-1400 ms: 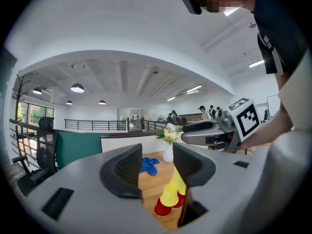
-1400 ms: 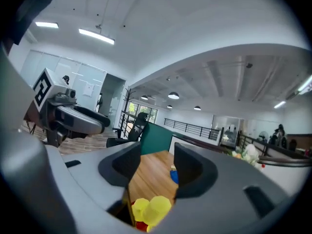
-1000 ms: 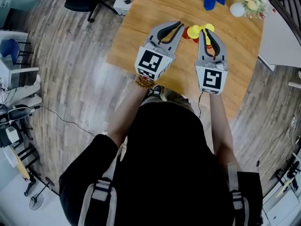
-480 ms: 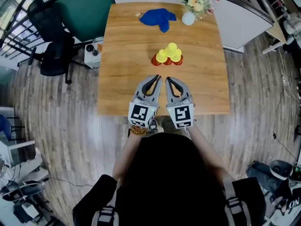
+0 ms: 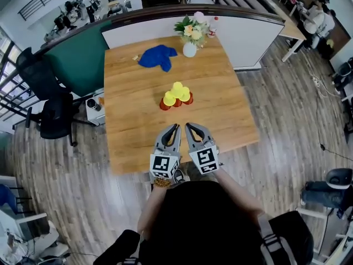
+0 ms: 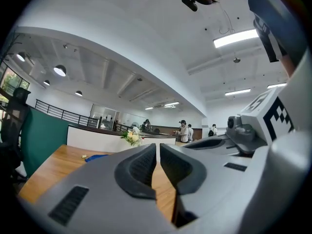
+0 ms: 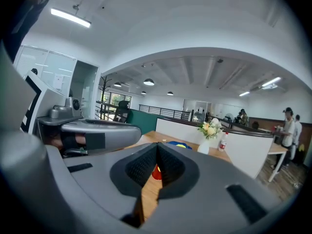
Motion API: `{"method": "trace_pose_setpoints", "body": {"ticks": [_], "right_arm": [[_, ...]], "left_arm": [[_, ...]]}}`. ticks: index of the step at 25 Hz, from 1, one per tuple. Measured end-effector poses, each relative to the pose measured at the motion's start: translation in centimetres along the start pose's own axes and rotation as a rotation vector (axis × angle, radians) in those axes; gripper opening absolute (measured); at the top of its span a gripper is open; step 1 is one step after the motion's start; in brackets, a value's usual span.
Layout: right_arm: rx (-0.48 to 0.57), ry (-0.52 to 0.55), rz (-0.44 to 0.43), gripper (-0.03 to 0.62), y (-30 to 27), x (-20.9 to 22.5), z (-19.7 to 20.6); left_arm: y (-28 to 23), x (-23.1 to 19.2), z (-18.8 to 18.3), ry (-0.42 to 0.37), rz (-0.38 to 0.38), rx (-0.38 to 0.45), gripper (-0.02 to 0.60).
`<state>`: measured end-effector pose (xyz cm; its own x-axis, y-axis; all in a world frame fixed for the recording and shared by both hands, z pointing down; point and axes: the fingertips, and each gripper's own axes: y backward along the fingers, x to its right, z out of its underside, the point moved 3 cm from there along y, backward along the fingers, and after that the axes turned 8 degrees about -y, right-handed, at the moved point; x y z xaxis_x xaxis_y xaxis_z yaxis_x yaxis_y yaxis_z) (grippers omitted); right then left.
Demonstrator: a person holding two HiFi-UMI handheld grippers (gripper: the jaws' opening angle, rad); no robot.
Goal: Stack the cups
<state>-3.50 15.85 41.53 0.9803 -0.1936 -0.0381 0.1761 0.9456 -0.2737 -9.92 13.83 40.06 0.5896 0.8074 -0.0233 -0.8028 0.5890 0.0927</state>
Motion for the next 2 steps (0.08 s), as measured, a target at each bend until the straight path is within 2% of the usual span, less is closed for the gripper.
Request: {"method": "trace_pose_setpoints", "body": {"ticks": [2], "right_arm": [[-0.002, -0.002, 0.013, 0.005, 0.50, 0.31, 0.09]], "left_arm": [[-0.12, 0.57, 0.05, 0.009, 0.011, 0.000, 0.042]]}}
